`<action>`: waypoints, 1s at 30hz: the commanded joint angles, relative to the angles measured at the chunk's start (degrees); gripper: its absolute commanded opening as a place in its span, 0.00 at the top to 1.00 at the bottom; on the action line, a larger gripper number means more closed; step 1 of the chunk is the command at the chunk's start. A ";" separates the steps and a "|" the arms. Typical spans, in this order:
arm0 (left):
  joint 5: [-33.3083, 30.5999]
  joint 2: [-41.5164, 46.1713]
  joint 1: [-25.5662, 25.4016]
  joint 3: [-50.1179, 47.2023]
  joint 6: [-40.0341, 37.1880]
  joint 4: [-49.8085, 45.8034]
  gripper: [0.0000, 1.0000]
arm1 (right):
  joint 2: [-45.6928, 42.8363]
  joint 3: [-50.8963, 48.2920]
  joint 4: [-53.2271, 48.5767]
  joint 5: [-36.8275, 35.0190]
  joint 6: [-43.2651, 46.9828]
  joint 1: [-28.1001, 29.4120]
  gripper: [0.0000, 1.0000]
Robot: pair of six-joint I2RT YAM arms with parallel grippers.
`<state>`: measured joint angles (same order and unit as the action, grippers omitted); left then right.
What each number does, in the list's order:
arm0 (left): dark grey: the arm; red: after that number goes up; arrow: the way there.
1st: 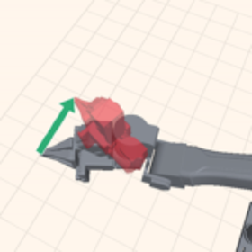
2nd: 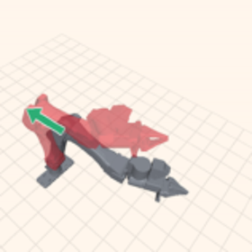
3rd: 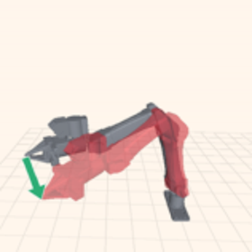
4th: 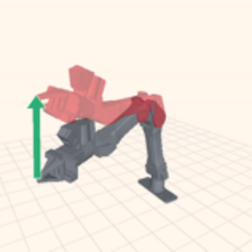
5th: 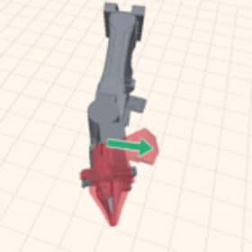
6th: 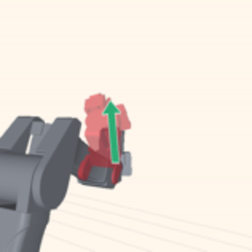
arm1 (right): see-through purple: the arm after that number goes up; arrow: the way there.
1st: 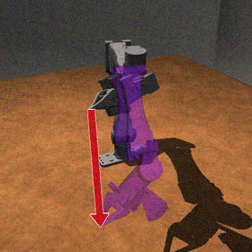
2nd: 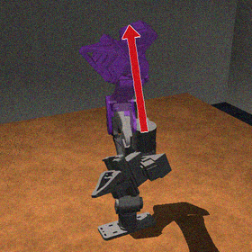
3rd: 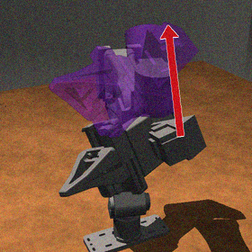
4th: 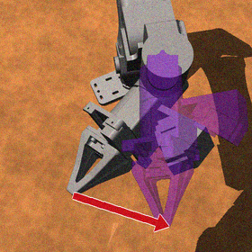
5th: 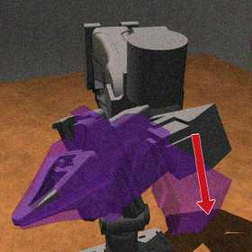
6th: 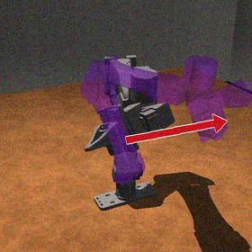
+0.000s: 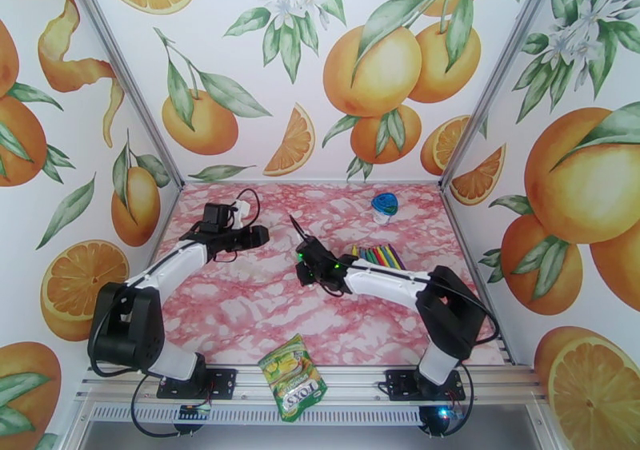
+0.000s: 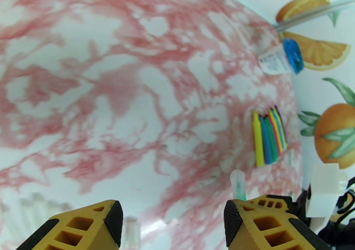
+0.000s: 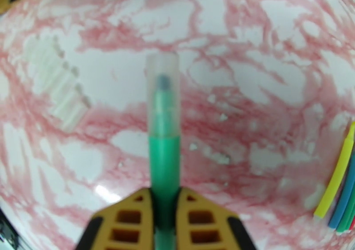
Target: Open the pen caps
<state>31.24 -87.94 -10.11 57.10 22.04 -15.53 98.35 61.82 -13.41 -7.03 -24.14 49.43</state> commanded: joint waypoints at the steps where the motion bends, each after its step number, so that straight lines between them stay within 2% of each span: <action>1: 5.38 -1.15 -1.26 2.82 2.29 5.89 0.36 | -3.03 -2.56 5.23 0.70 1.16 -0.33 0.90; 15: 11.19 -2.65 -5.77 5.11 3.85 8.98 0.37 | -6.53 -5.23 9.85 1.66 1.90 -0.46 0.90; 26: 11.18 -5.57 -9.35 7.93 3.40 7.44 0.39 | -10.00 -6.98 13.67 0.97 3.47 -0.46 0.90; 30: 11.80 -6.33 -10.57 8.80 3.20 7.10 0.43 | -10.28 -7.05 14.07 0.61 3.84 -0.47 0.90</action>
<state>41.60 -93.69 -19.77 63.53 25.58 -8.67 89.43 55.48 -1.83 -6.02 -21.34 49.21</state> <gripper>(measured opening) 0.578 0.115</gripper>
